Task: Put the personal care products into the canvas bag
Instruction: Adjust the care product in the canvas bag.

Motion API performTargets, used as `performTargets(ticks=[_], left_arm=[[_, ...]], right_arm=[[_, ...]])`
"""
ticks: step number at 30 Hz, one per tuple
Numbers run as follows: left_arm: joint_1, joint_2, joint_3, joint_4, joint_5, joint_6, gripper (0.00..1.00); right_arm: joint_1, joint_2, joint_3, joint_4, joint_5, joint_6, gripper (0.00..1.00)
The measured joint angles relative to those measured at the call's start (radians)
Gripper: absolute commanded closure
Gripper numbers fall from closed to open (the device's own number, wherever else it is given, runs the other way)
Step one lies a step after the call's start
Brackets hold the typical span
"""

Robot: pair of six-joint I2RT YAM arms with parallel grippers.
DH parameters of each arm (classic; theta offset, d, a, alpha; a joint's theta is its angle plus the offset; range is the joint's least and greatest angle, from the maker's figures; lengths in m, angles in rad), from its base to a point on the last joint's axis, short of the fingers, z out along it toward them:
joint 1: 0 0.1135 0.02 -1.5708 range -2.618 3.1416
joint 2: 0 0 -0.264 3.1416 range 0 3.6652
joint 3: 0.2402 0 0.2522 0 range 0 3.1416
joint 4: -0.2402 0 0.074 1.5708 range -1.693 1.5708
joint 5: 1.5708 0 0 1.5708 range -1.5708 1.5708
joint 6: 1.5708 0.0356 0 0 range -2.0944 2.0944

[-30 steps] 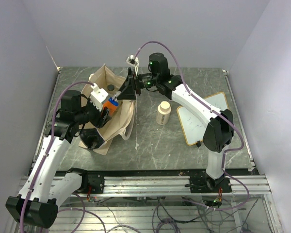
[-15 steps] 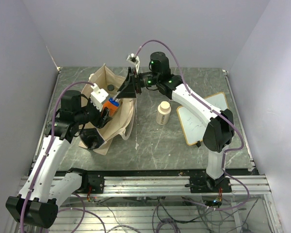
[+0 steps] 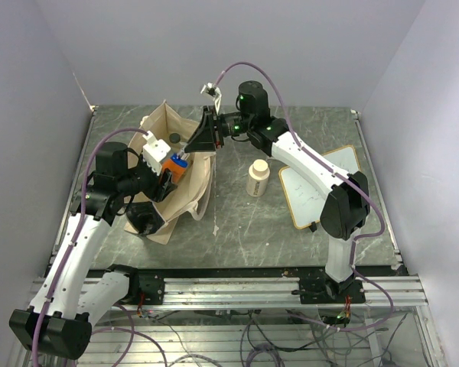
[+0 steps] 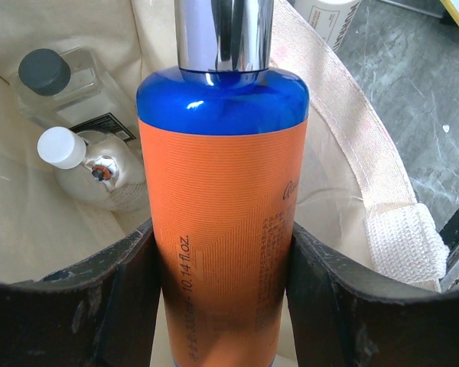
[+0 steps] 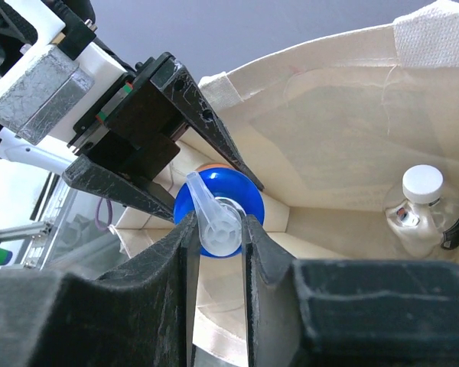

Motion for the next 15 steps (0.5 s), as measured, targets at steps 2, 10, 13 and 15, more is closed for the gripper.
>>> performTargets(ticks=[2, 10, 13, 15], left_arm=[[0.001, 0.000, -0.002, 0.000, 0.002, 0.000, 0.93], [0.002, 0.000, -0.014, 0.002, 0.015, 0.000, 0.93], [0.003, 0.000, -0.015, 0.000, 0.018, 0.000, 0.93], [0.003, 0.000, -0.018, -0.001, 0.023, 0.000, 0.93]], right_arm=[[0.000, 0.000, -0.005, 0.006, 0.000, 0.008, 0.94], [0.001, 0.000, -0.013, 0.008, 0.001, 0.021, 0.71], [0.002, 0.000, -0.013, 0.020, 0.002, 0.026, 0.71], [0.002, 0.000, -0.013, 0.030, 0.001, 0.027, 0.69]])
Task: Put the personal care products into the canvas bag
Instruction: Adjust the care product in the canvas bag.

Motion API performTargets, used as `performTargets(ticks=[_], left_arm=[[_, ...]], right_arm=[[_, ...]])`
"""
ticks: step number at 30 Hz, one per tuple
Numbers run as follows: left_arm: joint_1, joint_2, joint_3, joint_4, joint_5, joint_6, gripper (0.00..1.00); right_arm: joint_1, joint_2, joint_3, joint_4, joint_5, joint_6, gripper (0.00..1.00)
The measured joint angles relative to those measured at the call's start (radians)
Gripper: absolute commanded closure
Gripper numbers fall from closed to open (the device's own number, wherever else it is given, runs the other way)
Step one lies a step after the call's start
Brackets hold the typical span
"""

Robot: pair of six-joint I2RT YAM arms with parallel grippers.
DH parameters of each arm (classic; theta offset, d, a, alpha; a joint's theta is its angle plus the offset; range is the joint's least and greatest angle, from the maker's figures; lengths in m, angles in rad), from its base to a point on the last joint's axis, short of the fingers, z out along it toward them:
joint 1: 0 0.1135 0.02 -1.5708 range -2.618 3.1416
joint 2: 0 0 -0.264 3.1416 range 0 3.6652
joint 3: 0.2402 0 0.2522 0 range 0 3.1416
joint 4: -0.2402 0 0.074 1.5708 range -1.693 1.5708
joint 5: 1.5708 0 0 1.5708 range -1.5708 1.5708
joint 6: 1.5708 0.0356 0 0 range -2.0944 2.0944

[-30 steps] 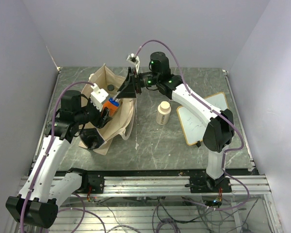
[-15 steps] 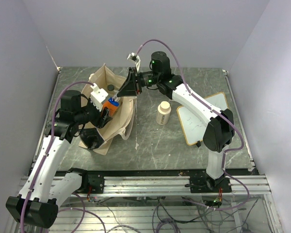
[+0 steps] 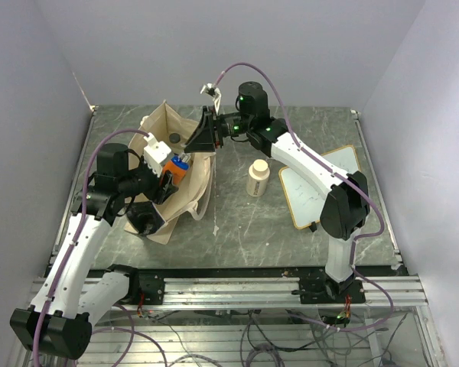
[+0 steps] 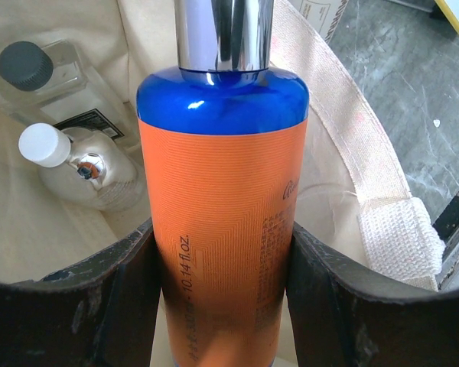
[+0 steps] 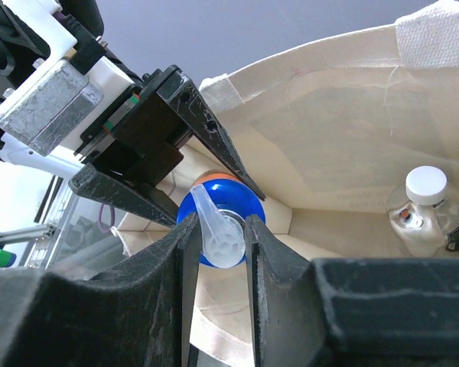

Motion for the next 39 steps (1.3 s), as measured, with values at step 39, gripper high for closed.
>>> performTargets(ticks=[39], left_arm=[[0.020, -0.020, -0.046, 0.023, 0.024, -0.040, 0.71]], right_arm=[[0.010, 0.000, -0.029, 0.009, 0.027, -0.010, 1.00]])
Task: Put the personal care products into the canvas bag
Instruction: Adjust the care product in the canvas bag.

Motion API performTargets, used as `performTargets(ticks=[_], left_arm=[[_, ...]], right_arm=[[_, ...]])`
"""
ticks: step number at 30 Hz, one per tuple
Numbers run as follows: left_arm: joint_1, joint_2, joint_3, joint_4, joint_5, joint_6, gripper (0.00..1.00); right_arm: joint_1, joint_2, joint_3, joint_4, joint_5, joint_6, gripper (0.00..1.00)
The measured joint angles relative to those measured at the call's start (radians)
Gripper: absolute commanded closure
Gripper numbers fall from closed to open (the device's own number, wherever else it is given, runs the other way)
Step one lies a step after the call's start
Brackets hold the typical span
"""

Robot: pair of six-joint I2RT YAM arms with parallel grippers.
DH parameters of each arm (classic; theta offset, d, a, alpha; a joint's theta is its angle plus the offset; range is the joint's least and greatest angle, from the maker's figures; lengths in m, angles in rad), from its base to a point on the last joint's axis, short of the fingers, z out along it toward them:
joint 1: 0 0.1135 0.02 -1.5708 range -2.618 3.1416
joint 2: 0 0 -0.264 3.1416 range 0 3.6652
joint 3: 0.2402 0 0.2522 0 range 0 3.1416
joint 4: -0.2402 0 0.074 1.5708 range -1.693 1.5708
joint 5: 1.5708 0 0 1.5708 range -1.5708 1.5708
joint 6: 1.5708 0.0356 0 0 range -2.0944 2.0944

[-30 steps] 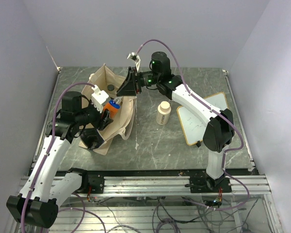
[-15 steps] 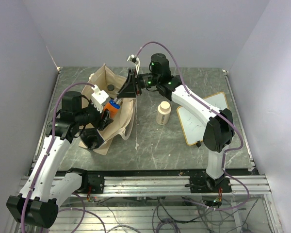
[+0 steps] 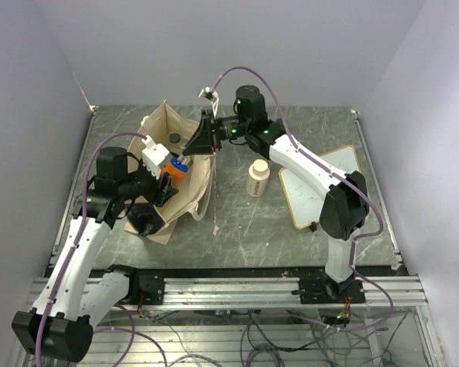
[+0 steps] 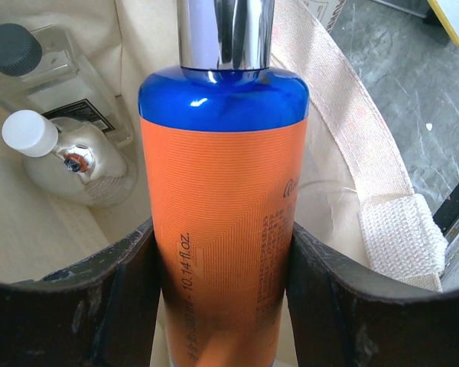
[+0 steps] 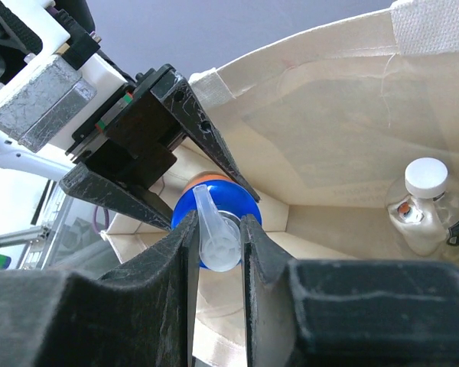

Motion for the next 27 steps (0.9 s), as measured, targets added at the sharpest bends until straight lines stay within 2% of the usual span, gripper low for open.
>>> performTargets(ticks=[7, 14, 15, 17, 18, 27], left_arm=[[0.009, -0.013, -0.021, 0.029, 0.005, -0.012, 0.46], [0.020, -0.013, -0.026, 0.036, -0.013, -0.009, 0.32], [0.020, -0.012, -0.026, 0.035, -0.017, -0.008, 0.28], [0.020, -0.006, -0.026, 0.035, -0.022, -0.008, 0.15], [0.020, 0.000, -0.025, 0.031, -0.024, -0.005, 0.12], [0.020, 0.021, -0.025, -0.017, -0.052, 0.013, 0.09]], right_arm=[[0.006, 0.002, 0.011, -0.008, 0.027, 0.004, 1.00], [0.036, 0.028, 0.098, -0.094, 0.087, -0.038, 1.00], [0.042, 0.029, 0.109, -0.107, 0.097, -0.045, 1.00], [0.052, 0.038, 0.135, -0.129, 0.113, -0.054, 1.00], [0.058, 0.044, 0.151, -0.136, 0.126, -0.060, 1.00], [0.076, 0.152, 0.295, -0.235, 0.233, -0.129, 1.00]])
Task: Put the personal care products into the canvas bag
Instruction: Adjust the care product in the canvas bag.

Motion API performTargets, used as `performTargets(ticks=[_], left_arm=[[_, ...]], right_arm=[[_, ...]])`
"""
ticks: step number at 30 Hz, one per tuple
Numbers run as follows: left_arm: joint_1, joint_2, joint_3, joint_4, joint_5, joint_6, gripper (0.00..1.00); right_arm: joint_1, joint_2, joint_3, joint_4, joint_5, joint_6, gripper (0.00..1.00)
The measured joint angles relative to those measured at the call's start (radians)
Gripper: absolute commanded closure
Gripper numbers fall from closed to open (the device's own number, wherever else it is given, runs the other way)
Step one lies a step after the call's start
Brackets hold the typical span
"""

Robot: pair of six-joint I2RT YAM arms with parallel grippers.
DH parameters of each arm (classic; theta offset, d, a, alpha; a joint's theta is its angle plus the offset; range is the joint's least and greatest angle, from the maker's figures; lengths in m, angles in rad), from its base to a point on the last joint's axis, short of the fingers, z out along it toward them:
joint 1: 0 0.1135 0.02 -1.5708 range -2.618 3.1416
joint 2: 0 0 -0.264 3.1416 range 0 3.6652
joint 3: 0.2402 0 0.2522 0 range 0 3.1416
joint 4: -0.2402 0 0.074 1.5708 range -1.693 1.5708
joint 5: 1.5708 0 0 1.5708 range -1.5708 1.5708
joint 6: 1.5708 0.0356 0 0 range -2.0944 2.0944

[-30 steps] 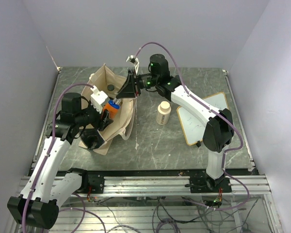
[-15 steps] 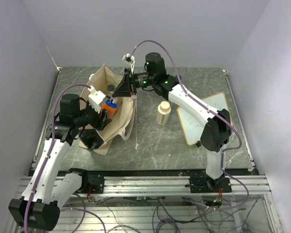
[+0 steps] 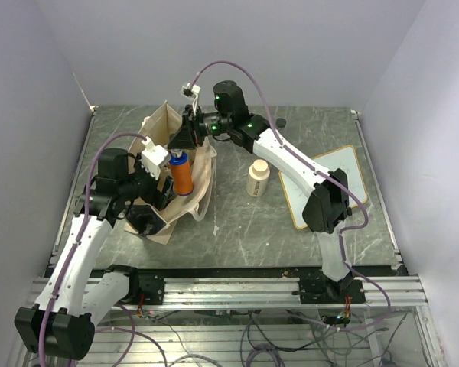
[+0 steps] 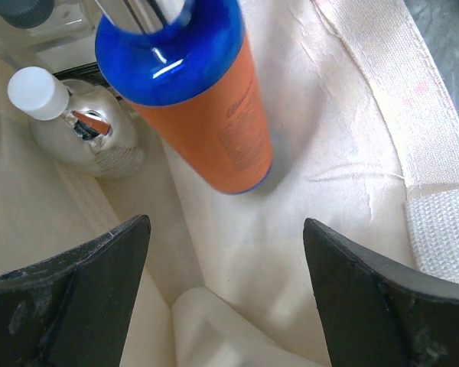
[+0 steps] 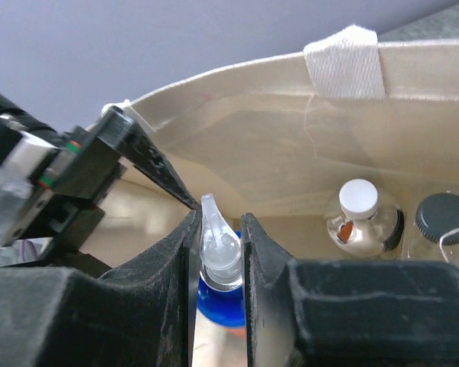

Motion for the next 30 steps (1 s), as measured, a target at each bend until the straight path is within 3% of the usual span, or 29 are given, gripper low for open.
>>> performTargets(ticks=[8, 20, 30], left_arm=[[0.000, -0.019, 0.063, -0.056, -0.071, 0.003, 0.11], [0.013, 0.005, 0.436, -0.191, -0.282, -0.003, 0.12], [0.074, 0.007, 0.480, -0.250, -0.480, -0.069, 0.02]], right_arm=[[0.011, 0.023, 0.013, -0.074, 0.058, -0.054, 1.00], [0.027, 0.023, 0.008, -0.036, 0.060, -0.090, 1.00], [0.069, 0.073, 0.016, 0.034, 0.058, -0.123, 1.00]])
